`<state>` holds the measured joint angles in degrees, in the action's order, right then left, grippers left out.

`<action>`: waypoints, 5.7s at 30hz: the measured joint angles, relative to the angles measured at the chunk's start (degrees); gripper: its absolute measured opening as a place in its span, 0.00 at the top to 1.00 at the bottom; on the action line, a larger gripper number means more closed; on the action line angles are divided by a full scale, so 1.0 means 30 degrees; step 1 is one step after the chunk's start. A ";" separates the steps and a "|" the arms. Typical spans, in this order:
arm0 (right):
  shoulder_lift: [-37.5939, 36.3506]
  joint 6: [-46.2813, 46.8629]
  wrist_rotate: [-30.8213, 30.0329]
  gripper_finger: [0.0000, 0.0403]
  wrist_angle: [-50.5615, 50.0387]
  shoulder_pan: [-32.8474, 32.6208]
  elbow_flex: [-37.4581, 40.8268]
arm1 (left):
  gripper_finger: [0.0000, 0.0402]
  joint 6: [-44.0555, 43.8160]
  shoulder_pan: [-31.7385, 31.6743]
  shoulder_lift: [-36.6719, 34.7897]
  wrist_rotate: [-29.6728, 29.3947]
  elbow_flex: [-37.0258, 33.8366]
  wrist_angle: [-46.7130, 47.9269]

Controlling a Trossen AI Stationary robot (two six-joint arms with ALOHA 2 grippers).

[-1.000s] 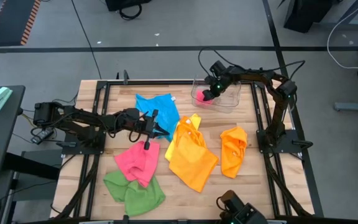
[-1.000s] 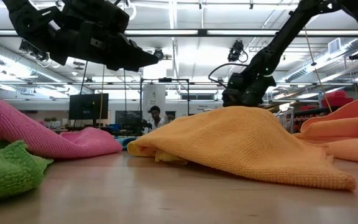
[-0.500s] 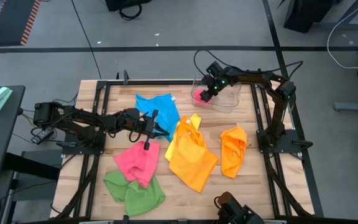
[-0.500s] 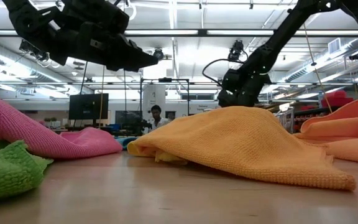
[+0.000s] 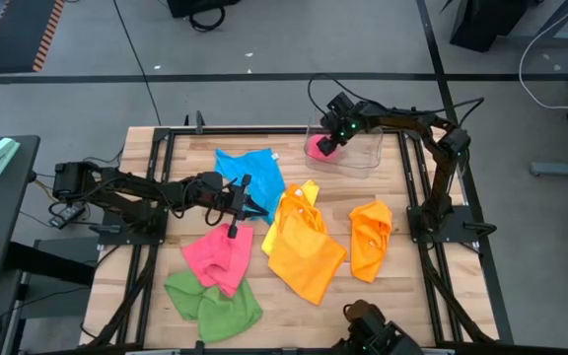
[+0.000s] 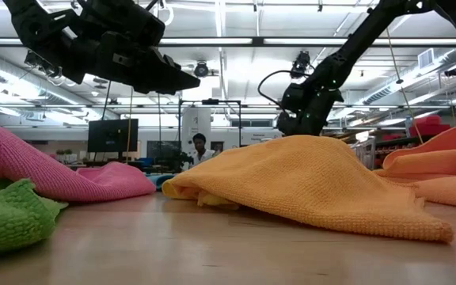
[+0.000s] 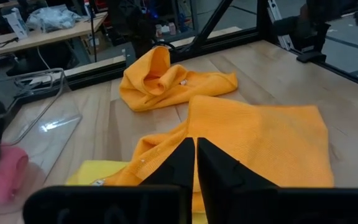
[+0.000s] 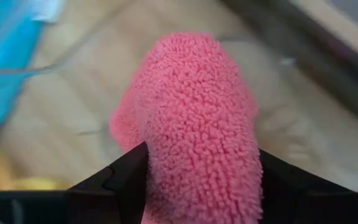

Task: Fold microfiber towels
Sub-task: Put the folded top pink microfiber cloth into the transparent bin, then fold the right orange microfiber cloth

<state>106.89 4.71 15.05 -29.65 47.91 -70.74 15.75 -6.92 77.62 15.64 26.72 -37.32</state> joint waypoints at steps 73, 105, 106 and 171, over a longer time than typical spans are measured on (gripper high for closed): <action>-0.0073 0.3171 -0.0642 0.09 -0.5257 0.0924 -0.3199 | 0.95 -0.0386 0.0016 0.0000 0.0007 0.0000 0.0815; -0.0095 0.2324 0.2356 0.09 0.0424 -0.0715 -0.0066 | 0.97 -0.0043 0.0009 0.0000 0.0007 0.0000 0.1085; -0.0095 0.2563 0.2118 0.09 0.0437 -0.0662 -0.0066 | 0.97 -0.0036 0.0009 0.0000 0.0007 0.0000 0.1092; -0.5472 0.5308 -0.8157 0.21 -1.2946 -1.6076 0.3384 | 0.94 -0.1056 0.0016 -0.0007 0.0007 -0.0001 0.1485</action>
<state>90.48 20.63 -9.42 -68.49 -0.32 -60.59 12.58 -6.87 77.60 15.66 26.72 -32.86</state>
